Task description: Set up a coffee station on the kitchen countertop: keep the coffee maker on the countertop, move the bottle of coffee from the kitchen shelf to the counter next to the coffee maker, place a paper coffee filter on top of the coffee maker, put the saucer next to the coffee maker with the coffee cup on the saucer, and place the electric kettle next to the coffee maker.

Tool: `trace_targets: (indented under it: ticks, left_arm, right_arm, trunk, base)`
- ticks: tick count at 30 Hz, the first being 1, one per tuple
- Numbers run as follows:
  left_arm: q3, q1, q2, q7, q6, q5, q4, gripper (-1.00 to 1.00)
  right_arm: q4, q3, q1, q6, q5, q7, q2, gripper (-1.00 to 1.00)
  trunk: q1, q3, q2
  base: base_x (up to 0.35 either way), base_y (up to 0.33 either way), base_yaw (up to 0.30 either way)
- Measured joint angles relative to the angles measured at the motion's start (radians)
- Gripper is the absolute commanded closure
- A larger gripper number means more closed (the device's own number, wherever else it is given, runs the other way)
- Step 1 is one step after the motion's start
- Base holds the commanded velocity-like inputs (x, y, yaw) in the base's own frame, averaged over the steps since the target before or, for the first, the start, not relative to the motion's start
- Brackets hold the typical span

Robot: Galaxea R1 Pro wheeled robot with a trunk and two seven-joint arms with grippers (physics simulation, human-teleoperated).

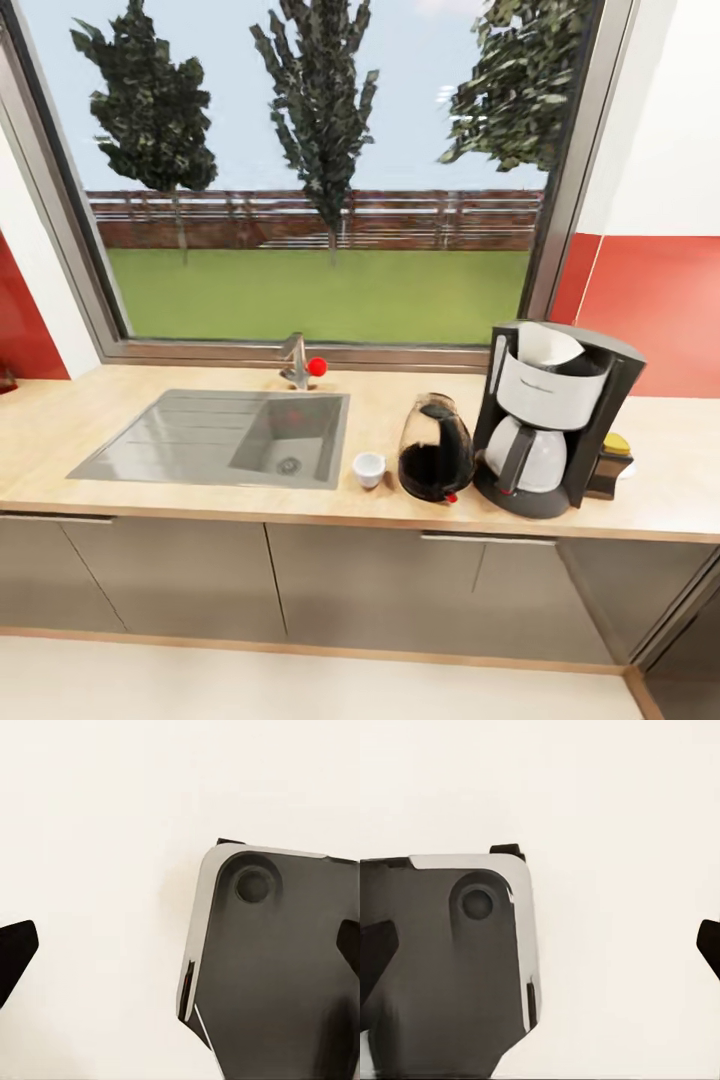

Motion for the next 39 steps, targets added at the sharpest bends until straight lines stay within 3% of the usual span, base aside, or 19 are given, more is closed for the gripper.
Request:
trace_targets:
  ticks: [1, 2, 3, 5, 7, 9, 13, 14, 17, 19, 23, 24, 26, 28, 32, 34, 36, 37, 39]
  left_arm:
    - [0.000, 0.000, 0.000, 0.000, 0.001, 0.000, 0.000, -1.00]
    - [0.000, 0.000, 0.000, 0.000, 0.001, 0.000, 0.000, -1.00]
    - [0.000, 0.000, -0.002, 0.000, 0.001, 0.000, 0.000, -1.00]
    - [0.000, 0.000, -0.003, -0.001, 0.000, 0.000, 0.000, -1.00]
    - [-0.001, 0.000, -0.004, -0.001, 0.001, 0.000, 0.000, -1.00]
    - [-0.008, 0.000, -0.004, -0.001, 0.001, 0.000, 0.000, -1.00]
    - [-0.014, 0.000, -0.005, 0.000, 0.001, 0.000, 0.000, -1.00]
    - [-0.014, 0.000, -0.005, 0.000, 0.002, 0.000, 0.000, -1.00]
    - [-0.015, 0.000, -0.005, 0.000, 0.002, 0.000, 0.000, -1.00]
    - [-0.018, 0.000, -0.005, 0.000, 0.002, 0.000, 0.000, -1.00]
    - [-0.018, 0.000, -0.005, 0.000, 0.002, 0.001, 0.000, -1.00]
    - [-0.018, 0.000, -0.005, 0.000, 0.002, 0.000, 0.000, -1.00]
    - [-0.018, 0.000, -0.005, 0.000, 0.002, 0.000, 0.000, -1.00]
    - [-0.018, 0.001, -0.003, 0.000, 0.003, 0.001, 0.000, -1.00]
    - [-0.018, 0.001, -0.003, 0.000, 0.003, 0.001, 0.001, -1.00]
    - [-0.018, 0.001, -0.002, 0.000, 0.003, 0.001, 0.001, -1.00]
    - [-0.018, 0.002, -0.002, 0.000, 0.003, 0.001, 0.001, -1.00]
    - [-0.018, 0.002, -0.002, 0.000, 0.003, 0.001, 0.000, -1.00]
    - [-0.018, 0.002, -0.003, 0.000, 0.003, 0.001, 0.000, -1.00]
  right_arm:
    - [0.026, 0.000, 0.001, 0.000, 0.000, 0.025, -0.029, -1.00]
    - [0.035, 0.000, 0.001, 0.000, -0.001, 0.039, -0.039, -1.00]
    - [0.059, 0.000, 0.001, 0.000, -0.001, 0.155, -0.078, -1.00]
    - [0.064, 0.000, 0.002, -0.001, -0.001, 0.215, -0.091, -1.00]
    - [0.067, 0.001, 0.002, -0.003, -0.001, 0.223, -0.096, -1.00]
    - [0.068, 0.002, 0.002, -0.004, -0.001, 0.182, -0.092, -1.00]
    - [0.071, 0.003, 0.002, -0.006, -0.002, -0.055, -0.083, -1.00]
    - [0.072, 0.003, 0.002, -0.006, -0.001, -0.111, -0.072, -1.00]
    - [0.073, 0.003, 0.001, -0.009, -0.004, -0.144, -0.061, -1.00]
    - [0.072, 0.002, 0.002, -0.010, -0.005, -0.151, -0.004, -1.00]
    - [0.073, 0.001, 0.001, -0.011, -0.006, -0.152, 0.077, -1.00]
    - [0.075, 0.001, 0.001, -0.012, -0.005, -0.153, 0.113, -1.00]
    - [0.075, 0.000, 0.001, -0.011, -0.005, -0.153, 0.144, -1.00]
    - [0.073, 0.000, 0.001, -0.013, -0.006, -0.153, 0.165, -1.00]
    - [0.069, 0.011, 0.001, -0.015, 0.009, -0.153, 0.173, -1.00]
    - [0.069, 0.053, 0.001, -0.017, 0.012, -0.153, 0.174, -1.00]
    - [0.071, 0.206, 0.001, -0.019, 0.013, -0.153, 0.175, -1.00]
    - [0.073, 0.310, 0.001, -0.020, 0.011, -0.153, 0.174, -1.00]
    - [0.075, 0.368, 0.001, -0.021, 0.009, -0.153, 0.169, -1.00]
  trunk:
    - [0.000, 0.000, 0.000]
    - [0.000, 0.000, 0.000]
    - [0.000, -0.001, 0.000]
    - [0.000, -0.002, 0.000]
    - [0.000, -0.002, 0.000]
    - [0.000, -0.002, 0.000]
    - [0.000, -0.002, 0.000]
    - [0.000, -0.002, 0.000]
    - [0.000, -0.002, 0.000]
    - [0.000, -0.002, 0.000]
    - [0.000, -0.002, 0.000]
    - [0.000, -0.002, 0.000]
    - [0.000, -0.002, 0.000]
    - [0.000, -0.002, 0.000]
    - [0.000, -0.002, 0.000]
    - [0.000, -0.002, 0.000]
    - [0.000, -0.002, 0.000]
    - [0.000, -0.002, 0.000]
    - [0.000, -0.002, 0.000]
  base:
    - [0.086, 0.303, -0.064]
    - [0.086, 0.303, -0.091]
    - [0.086, 0.303, -0.094]
    - [0.086, 0.303, -0.072]
    - [0.086, 0.303, -0.023]
    - [0.087, 0.303, -0.005]
    - [0.087, 0.303, -0.001]
    - [0.087, 0.303, 0.000]
    - [0.087, 0.294, 0.000]
    - [0.075, 0.256, 0.000]
    - [0.037, 0.245, 0.000]
    - [0.057, 0.270, 0.000]
    - [0.070, 0.283, 0.000]
    - [0.080, 0.291, 0.000]
    - [0.086, 0.295, 0.000]
    - [0.087, 0.296, 0.000]
    - [0.088, 0.297, 0.000]
    - [0.088, 0.297, 0.000]
    - [0.089, 0.297, 0.000]
